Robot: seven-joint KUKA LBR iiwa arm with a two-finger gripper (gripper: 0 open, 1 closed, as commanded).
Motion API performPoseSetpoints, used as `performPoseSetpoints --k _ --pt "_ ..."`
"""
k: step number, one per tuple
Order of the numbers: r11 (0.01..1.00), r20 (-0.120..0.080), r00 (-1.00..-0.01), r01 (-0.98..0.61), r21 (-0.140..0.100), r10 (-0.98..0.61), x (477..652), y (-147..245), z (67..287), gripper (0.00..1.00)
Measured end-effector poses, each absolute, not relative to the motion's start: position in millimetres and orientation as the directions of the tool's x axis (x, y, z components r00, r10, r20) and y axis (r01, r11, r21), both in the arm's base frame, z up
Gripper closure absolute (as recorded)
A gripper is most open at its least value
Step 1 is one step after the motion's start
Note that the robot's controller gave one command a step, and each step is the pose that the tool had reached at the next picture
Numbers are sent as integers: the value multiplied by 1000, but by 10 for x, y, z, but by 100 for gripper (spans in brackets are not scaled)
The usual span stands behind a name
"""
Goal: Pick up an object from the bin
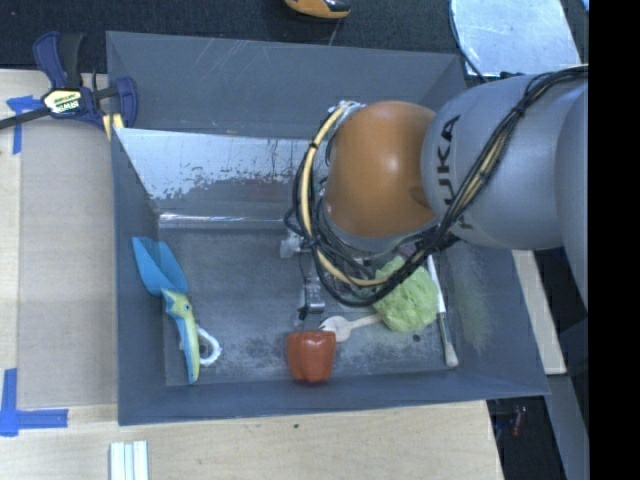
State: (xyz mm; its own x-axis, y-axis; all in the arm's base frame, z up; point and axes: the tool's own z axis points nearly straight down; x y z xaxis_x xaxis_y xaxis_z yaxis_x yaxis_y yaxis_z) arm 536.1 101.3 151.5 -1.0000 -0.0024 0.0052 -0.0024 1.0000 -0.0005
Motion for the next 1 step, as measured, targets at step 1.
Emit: performPoseSetpoints --k 1 --pt "1000 -3 -1000 1 1 1 5378 1008 1563 0"
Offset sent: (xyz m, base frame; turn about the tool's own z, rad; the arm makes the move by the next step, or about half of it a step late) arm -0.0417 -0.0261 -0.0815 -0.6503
